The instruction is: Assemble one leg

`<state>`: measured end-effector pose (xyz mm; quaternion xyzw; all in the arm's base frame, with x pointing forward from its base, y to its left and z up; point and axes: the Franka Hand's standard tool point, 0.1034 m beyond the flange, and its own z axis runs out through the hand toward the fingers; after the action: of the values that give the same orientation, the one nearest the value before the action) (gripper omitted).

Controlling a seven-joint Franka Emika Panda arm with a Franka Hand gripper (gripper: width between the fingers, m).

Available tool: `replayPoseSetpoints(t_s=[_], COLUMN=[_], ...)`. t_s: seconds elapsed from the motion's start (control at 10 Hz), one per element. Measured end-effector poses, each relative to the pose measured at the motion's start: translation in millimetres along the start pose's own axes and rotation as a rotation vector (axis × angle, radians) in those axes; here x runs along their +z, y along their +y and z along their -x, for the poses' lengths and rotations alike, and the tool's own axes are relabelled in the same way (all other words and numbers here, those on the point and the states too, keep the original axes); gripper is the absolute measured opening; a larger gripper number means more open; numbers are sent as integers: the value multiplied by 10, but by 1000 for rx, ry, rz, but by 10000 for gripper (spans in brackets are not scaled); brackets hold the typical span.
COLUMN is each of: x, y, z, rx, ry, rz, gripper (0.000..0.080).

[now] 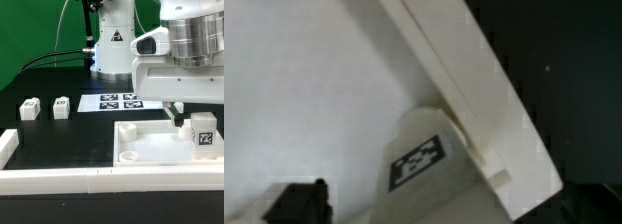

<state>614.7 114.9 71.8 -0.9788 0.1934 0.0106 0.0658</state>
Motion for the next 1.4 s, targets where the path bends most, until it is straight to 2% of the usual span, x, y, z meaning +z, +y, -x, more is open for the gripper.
replayPoseSetpoints(t_s=[0.4, 0.8, 0.9, 1.0, 1.4], x=[-1, -1, -1, -2, -6], y=[28, 29, 29, 30, 30], z=[-14, -14, -14, -16, -20], rx=[-377, -375, -375, -375, -332], ry=[3, 3, 3, 3, 5], rz=[17, 17, 17, 18, 18], gripper=[649, 634, 421, 291, 295])
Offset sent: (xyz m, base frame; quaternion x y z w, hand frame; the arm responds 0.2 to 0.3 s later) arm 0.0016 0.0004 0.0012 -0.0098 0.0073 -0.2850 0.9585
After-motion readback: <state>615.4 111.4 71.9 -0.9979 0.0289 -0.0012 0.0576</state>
